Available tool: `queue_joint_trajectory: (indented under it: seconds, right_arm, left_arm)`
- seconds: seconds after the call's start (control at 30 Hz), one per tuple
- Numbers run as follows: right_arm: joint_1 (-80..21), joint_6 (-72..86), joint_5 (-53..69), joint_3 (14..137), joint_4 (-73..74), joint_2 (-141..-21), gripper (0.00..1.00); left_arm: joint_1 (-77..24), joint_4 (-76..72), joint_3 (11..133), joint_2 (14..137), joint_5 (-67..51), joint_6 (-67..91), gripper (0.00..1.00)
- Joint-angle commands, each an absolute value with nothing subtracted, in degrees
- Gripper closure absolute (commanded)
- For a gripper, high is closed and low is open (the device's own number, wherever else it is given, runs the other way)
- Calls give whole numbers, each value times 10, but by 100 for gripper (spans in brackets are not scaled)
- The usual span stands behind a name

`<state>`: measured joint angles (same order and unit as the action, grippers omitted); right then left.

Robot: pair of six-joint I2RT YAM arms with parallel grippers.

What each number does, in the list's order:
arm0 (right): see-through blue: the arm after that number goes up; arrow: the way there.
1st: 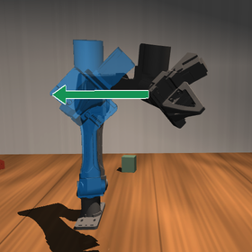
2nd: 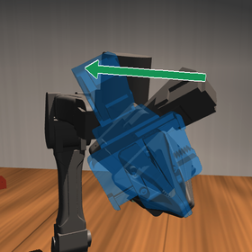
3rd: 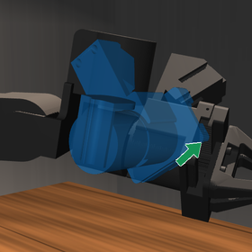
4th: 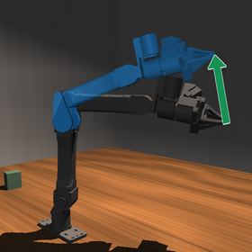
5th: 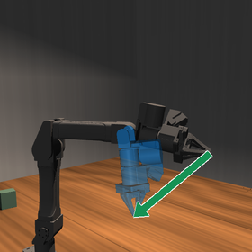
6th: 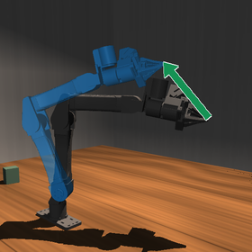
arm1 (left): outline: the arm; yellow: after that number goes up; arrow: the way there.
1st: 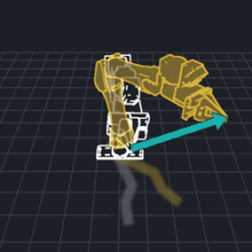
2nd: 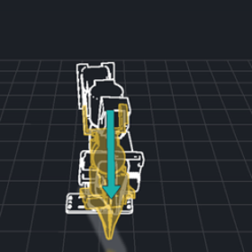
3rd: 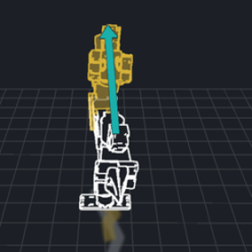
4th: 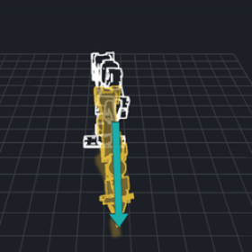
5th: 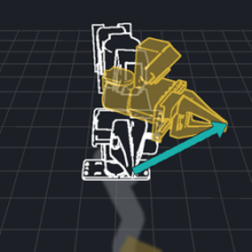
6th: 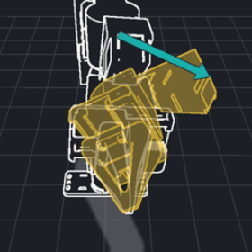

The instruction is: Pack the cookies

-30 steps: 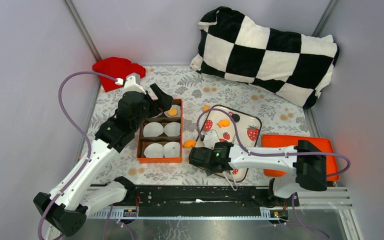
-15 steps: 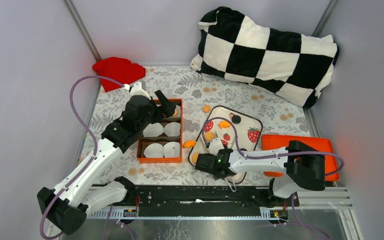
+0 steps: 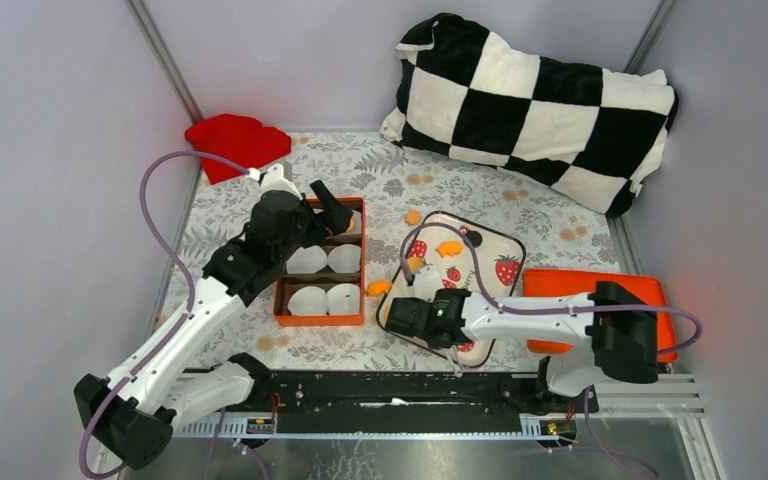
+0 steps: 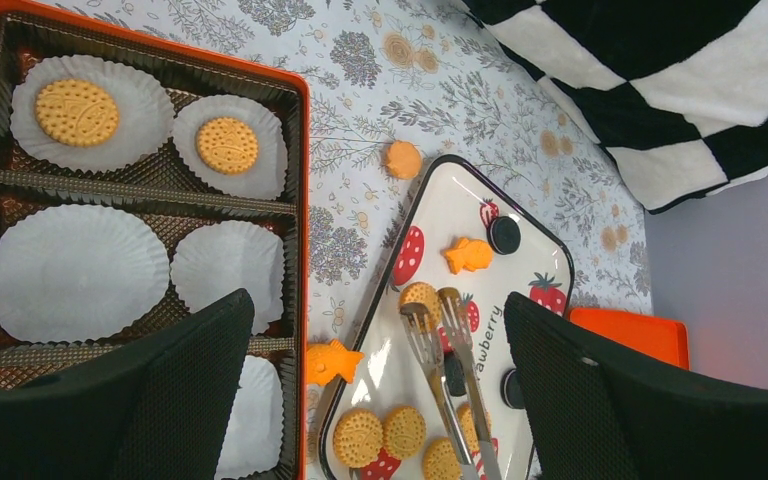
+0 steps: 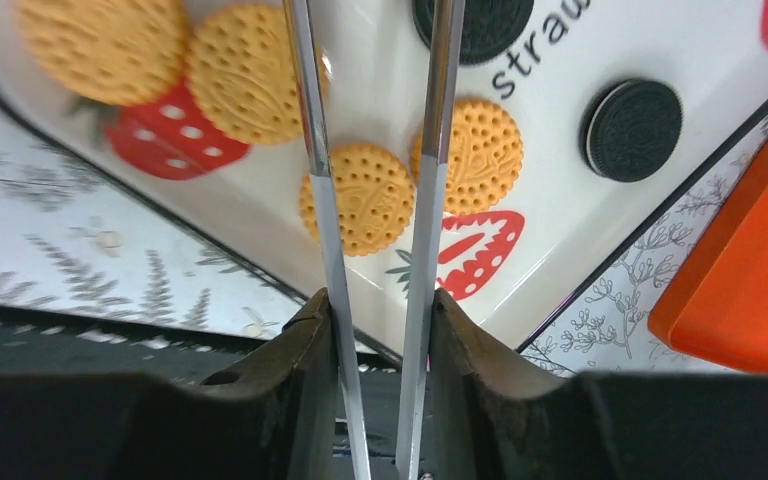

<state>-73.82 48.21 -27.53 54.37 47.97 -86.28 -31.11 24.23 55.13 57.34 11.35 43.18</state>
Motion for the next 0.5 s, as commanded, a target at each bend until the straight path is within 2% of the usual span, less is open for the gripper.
queue_joint_trajectory:
  seconds: [0.0,0.13,0.3,0.47]
  right_arm:
    - [-739,475,-335,617,543,-817,90]
    - [-739,458,-344,653,551,-814,95]
    - [-739,390,-340,702,508,-841,96]
    - [-738,325,-333,775,473,-918,95]
  left_arm:
    - [-314,246,559,560,117,431,1]
    - [-315,248,559,558,119,429,1]
    - [-314,266,575,557,159,426,1]
    - [-312,284,599,557,204,422,1]
